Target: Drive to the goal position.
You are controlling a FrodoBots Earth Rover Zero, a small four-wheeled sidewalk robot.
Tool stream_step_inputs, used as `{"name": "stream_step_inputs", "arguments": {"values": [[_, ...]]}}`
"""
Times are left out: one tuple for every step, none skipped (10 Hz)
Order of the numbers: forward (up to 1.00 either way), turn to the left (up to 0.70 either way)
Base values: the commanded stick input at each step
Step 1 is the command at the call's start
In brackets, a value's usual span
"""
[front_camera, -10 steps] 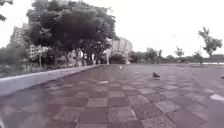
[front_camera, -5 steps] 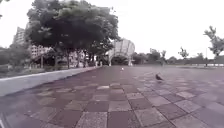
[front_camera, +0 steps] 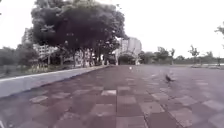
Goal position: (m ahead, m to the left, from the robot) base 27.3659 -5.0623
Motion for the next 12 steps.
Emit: {"name": "stream_step_inputs", "arguments": {"values": [[1.00,0.00],[1.00,0.00],[1.00,0.00],[1.00,0.00],[1.00,0.00],[1.00,0.00],[1.00,0.00],[1.00,0.00],[1.00,0.00],[1.00,0.00],[1.00,-0.31],[1.00,-0.23]]}}
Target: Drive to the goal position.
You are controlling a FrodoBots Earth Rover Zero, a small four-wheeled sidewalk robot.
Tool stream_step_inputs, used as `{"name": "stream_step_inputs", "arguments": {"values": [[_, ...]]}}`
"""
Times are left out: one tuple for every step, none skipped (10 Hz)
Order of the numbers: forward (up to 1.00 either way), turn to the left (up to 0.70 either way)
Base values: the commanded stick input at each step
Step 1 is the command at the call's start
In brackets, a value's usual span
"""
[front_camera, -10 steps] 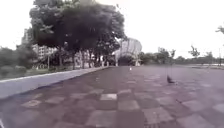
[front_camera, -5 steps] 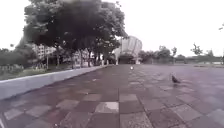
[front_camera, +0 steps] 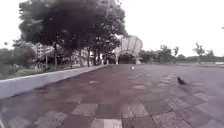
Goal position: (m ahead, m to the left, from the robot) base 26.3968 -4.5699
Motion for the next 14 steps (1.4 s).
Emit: {"name": "stream_step_inputs", "arguments": {"values": [[1.00,-0.08],[1.00,-0.02],[1.00,0.00],[1.00,0.00],[1.00,0.00],[1.00,0.00],[1.00,0.00],[1.00,0.00],[1.00,0.00],[1.00,-0.16],[1.00,-0.36],[1.00,-0.39],[1.00,0.00],[1.00,0.00]]}}
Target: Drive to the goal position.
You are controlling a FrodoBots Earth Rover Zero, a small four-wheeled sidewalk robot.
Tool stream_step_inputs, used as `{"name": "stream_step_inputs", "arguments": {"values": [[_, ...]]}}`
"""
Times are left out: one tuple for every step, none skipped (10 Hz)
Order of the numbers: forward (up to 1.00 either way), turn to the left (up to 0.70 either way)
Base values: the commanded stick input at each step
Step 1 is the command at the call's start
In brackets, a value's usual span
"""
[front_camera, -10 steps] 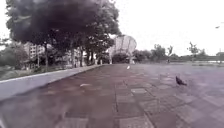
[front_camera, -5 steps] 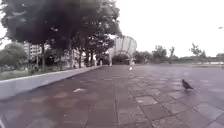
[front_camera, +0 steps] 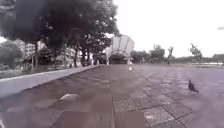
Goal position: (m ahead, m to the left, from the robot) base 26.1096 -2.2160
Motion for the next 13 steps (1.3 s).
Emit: {"name": "stream_step_inputs", "arguments": {"values": [[1.00,0.00],[1.00,0.00],[1.00,0.00],[1.00,0.00],[1.00,0.00],[1.00,0.00],[1.00,0.00],[1.00,0.00],[1.00,0.00],[1.00,0.00],[1.00,0.00],[1.00,0.00],[1.00,0.00]]}}
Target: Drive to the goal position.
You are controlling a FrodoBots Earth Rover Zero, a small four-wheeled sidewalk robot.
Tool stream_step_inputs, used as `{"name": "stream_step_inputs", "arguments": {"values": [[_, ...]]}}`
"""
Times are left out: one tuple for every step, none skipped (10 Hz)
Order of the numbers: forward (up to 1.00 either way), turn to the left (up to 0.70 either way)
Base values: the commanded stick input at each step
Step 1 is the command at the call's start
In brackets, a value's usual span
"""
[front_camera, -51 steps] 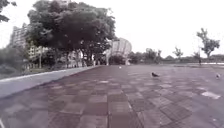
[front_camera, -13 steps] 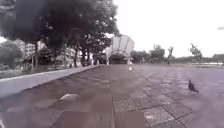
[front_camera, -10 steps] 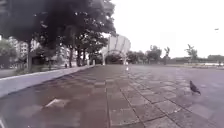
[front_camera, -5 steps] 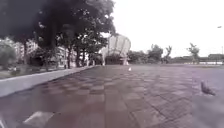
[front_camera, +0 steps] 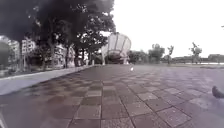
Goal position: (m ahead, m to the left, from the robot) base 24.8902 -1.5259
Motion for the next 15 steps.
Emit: {"name": "stream_step_inputs", "arguments": {"values": [[1.00,0.00],[1.00,0.00],[1.00,0.00],[1.00,0.00],[1.00,0.00],[1.00,0.00],[1.00,0.00],[1.00,0.00],[1.00,0.00],[1.00,0.00],[1.00,0.00],[1.00,0.00],[1.00,0.00],[1.00,0.00],[1.00,0.00]]}}
